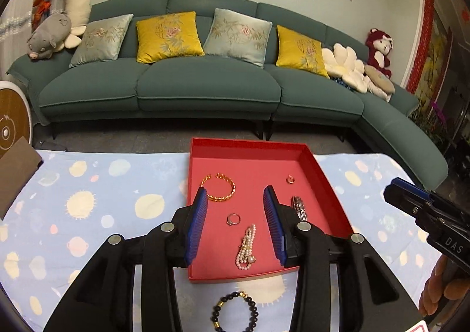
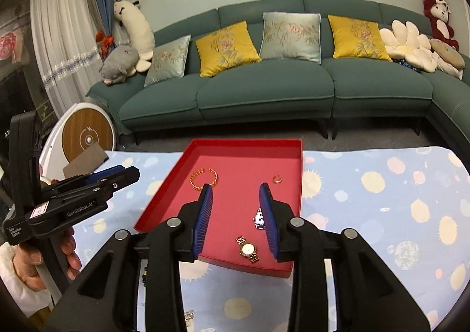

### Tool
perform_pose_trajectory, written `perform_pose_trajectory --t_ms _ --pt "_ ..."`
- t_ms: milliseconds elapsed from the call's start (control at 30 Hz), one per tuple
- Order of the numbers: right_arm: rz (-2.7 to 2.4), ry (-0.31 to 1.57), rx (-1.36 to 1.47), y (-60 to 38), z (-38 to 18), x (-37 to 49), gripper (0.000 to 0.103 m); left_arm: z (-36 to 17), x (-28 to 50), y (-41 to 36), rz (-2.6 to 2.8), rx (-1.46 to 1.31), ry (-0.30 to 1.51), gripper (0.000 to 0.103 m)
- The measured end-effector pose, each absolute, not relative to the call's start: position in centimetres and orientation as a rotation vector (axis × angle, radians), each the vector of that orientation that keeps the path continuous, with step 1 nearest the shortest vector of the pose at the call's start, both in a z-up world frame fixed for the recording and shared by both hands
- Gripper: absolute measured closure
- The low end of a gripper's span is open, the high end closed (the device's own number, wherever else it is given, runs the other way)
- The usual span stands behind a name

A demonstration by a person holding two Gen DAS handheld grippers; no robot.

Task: Organize jewelry
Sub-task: 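Withdraw both open tools from the red box toward the jewelry, then grasp the black bead bracelet with the left tool and lift it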

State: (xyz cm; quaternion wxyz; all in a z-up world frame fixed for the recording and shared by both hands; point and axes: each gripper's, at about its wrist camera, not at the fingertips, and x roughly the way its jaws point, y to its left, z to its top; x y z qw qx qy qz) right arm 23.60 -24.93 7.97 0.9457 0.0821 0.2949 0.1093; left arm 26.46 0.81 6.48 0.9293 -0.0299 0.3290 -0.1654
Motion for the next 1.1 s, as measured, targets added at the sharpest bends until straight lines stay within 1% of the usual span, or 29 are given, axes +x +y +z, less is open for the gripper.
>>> perform_pose_trajectory --t_ms 167,333,533,733,900,1100 --pt "0.235 0.55 0.173 -25.8 10.4 18.8 0.069 8.6 23.0 2.2 -0.328 -0.099 0.661 0.065" --pt "0.237 0.567 0.154 -25.7 10.1 15.9 0.069 7.6 19.6 4.1 -0.303 -0.108 0.694 0.064" --pt "0.24 0.633 0.148 -24.9 7.6 13.0 0.069 3.9 16.7 5.8 -0.254 -0.12 0.773 0.064" --pt "0.265 0.701 0.123 -22.4 4.8 11.6 0.069 0.7 15.1 5.6 -0.226 -0.103 0.825 0.064" --pt "0.294 0.758 0.082 -19.9 2.8 11.9 0.069 -2.2 16.3 4.3 -0.26 -0.087 0.897 0.064" --pt "0.295 0.771 0.087 -19.3 1.9 12.3 0.069 -4.8 18.7 3.1 -0.245 -0.09 0.943 0.064"
